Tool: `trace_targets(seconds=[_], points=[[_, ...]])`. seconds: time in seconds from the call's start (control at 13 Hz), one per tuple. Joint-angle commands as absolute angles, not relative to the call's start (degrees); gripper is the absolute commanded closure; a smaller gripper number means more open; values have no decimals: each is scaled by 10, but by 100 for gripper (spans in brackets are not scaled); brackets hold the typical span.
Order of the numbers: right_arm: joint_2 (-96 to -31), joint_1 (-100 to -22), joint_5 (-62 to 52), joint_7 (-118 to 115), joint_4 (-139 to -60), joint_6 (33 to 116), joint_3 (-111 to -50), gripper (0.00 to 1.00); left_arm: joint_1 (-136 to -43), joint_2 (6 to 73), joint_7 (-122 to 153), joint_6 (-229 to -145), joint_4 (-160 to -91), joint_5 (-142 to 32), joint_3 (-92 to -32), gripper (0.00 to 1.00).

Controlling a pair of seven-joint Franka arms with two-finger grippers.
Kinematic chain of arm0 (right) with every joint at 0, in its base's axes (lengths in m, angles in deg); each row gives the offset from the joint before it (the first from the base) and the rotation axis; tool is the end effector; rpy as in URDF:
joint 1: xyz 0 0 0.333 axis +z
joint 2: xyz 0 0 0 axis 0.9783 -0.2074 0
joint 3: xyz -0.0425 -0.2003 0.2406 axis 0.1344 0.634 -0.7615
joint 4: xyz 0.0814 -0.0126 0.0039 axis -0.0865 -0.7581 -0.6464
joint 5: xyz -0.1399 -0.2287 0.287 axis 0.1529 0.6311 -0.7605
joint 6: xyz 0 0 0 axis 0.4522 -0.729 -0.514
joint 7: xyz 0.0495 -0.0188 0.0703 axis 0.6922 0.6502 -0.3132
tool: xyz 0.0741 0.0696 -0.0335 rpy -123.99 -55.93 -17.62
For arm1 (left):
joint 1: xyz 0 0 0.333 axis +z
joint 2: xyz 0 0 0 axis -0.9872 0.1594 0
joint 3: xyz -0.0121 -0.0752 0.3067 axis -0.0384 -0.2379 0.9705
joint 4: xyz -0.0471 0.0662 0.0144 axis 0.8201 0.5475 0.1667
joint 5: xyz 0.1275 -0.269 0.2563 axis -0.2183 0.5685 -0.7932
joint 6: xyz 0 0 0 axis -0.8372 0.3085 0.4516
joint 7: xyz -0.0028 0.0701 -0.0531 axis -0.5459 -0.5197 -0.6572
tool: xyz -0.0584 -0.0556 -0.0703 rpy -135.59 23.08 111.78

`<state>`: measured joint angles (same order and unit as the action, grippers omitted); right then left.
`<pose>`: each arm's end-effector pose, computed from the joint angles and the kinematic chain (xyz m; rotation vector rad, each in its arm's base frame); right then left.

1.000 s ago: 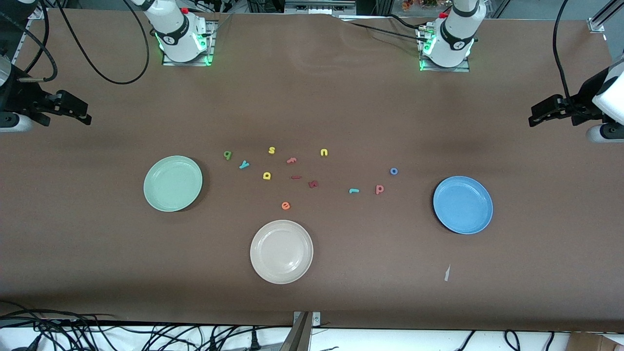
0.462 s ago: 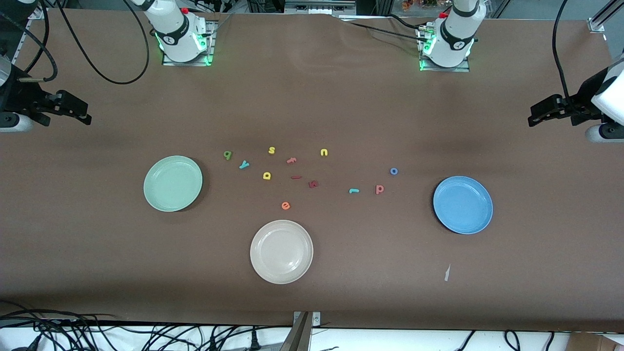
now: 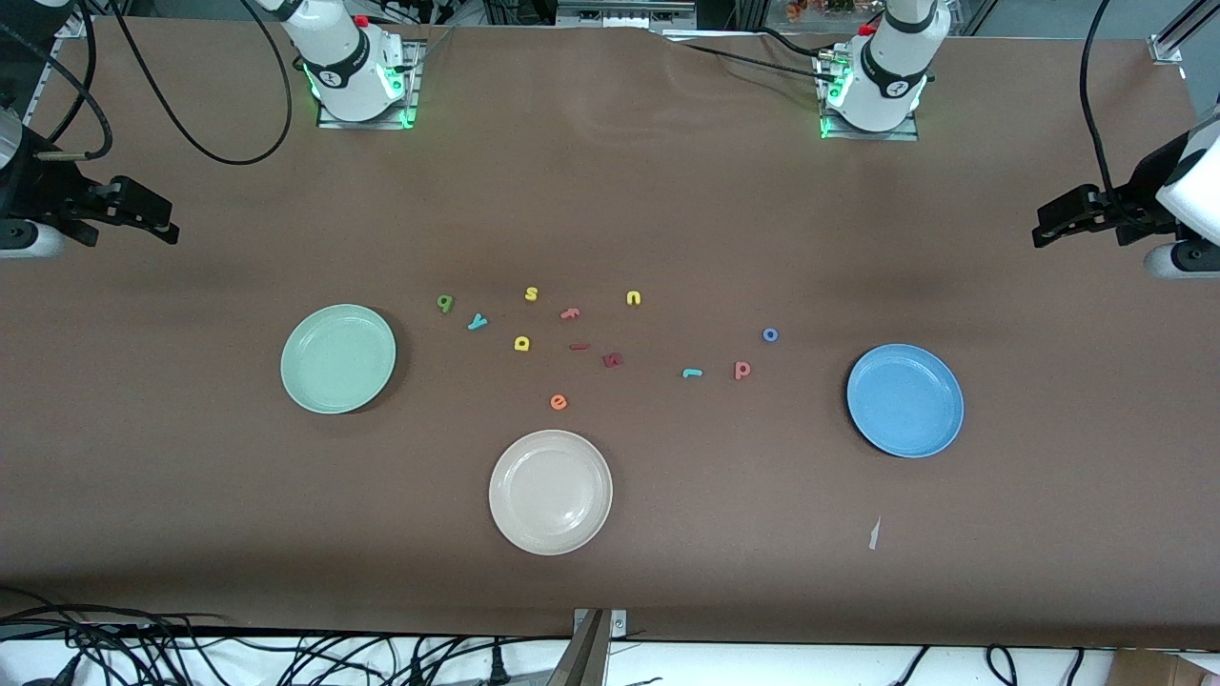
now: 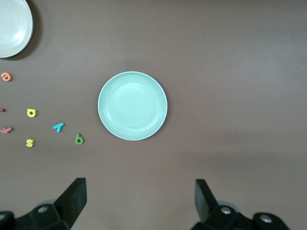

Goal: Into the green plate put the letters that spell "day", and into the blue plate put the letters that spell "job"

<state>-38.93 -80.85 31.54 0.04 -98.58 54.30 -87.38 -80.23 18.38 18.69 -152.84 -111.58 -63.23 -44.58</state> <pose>0.5515 -0.0108 0.5845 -3.1291 -0.0571 0.0183 0.5652 -0.0030 0.6095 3.1285 0.0792 -0.1841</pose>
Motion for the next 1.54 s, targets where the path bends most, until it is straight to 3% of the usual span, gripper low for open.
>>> trace_targets(seconds=[0.0, 1.08, 1.46], points=[[-381, -810, 307, 1, -989, 537, -875, 0, -806, 188, 188, -1516, -1100, -646, -445, 0], [-379, -810, 307, 21, -993, 536, -877, 0, -806, 188, 186, -1516, -1100, -645, -445, 0], [-377, -810, 307, 141, -996, 530, -929, 0, -806, 188, 187, -1516, -1100, -645, -444, 0]])
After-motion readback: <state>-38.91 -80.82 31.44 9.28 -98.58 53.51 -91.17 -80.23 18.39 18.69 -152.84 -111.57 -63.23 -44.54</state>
